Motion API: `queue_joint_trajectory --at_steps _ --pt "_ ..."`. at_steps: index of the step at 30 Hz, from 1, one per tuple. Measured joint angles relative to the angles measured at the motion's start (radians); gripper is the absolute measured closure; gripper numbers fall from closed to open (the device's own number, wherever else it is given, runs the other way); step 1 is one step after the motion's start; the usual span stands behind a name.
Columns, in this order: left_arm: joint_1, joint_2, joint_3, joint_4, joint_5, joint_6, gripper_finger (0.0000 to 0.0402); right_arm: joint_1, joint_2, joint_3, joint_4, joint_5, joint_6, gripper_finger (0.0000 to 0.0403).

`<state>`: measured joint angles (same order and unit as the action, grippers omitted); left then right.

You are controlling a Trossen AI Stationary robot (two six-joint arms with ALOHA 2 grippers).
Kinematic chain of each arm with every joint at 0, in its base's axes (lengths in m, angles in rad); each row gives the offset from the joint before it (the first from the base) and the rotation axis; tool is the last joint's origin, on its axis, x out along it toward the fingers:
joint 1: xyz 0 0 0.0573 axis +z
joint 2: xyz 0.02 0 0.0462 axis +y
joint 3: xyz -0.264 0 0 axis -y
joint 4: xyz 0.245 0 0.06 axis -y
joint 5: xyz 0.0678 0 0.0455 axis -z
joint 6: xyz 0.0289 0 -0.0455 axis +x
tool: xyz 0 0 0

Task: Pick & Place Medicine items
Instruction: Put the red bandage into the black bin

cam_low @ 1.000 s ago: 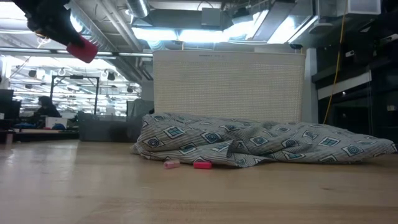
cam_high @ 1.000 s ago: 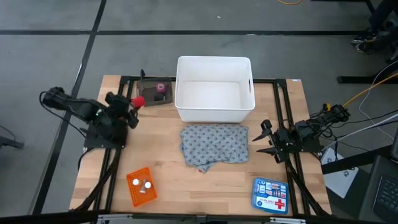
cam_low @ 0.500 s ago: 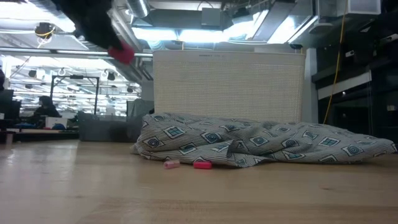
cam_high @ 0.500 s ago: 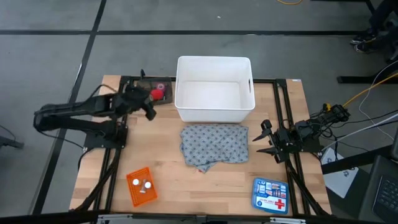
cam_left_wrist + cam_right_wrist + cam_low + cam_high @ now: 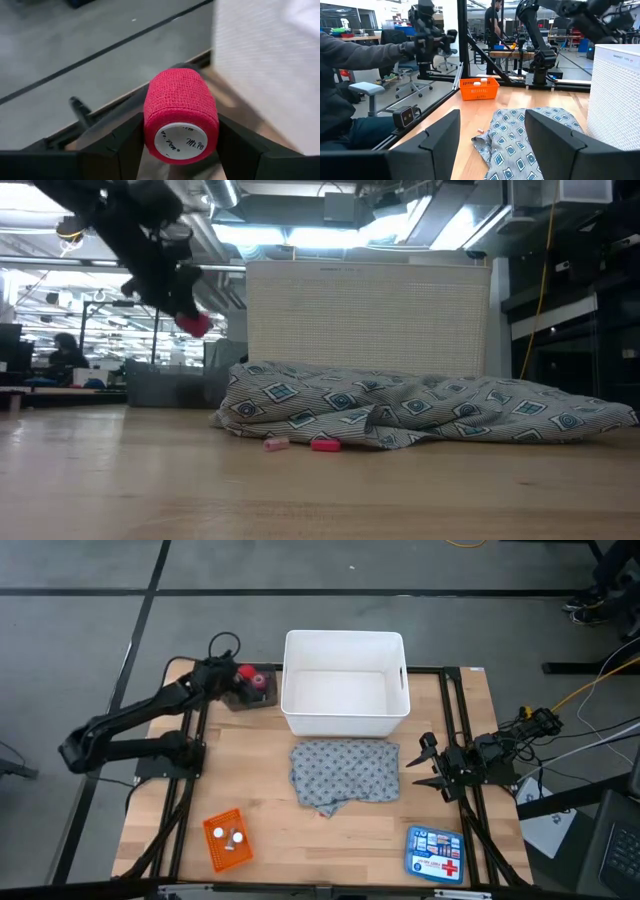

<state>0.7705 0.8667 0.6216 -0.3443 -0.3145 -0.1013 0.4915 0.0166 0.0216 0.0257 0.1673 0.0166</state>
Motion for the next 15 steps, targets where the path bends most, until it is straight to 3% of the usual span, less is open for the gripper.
queue_joint_trajectory --at_steps 15 --pt "0.276 0.235 -0.028 0.159 0.132 0.066 0.0190 0.000 0.000 0.000 0.000 0.000 0.000 0.0179"
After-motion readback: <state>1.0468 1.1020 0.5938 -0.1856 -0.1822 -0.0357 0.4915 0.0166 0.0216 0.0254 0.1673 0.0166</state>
